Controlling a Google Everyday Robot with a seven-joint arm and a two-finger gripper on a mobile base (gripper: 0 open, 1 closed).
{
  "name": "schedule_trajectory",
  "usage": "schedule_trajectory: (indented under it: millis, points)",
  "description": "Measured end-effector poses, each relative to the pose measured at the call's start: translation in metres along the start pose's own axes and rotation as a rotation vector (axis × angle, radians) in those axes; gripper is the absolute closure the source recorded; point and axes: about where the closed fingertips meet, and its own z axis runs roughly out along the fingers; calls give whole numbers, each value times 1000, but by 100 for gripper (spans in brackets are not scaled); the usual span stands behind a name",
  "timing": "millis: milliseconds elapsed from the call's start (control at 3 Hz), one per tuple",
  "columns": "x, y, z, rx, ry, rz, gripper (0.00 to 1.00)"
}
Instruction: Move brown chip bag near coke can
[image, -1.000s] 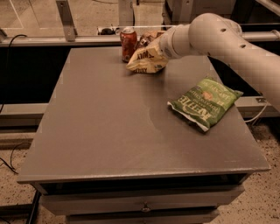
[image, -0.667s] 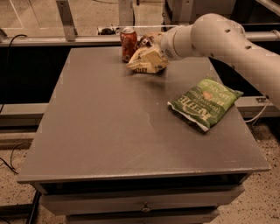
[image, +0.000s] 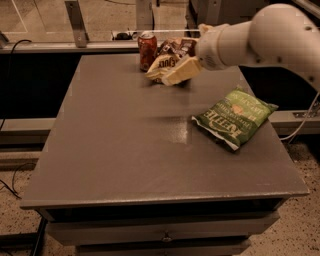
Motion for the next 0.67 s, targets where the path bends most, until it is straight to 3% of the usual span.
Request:
schedule_trajectory:
  millis: [333, 667]
  points:
    - [6, 2, -93, -53, -79, -23, 0]
    - [29, -7, -162, -60, -108, -33, 0]
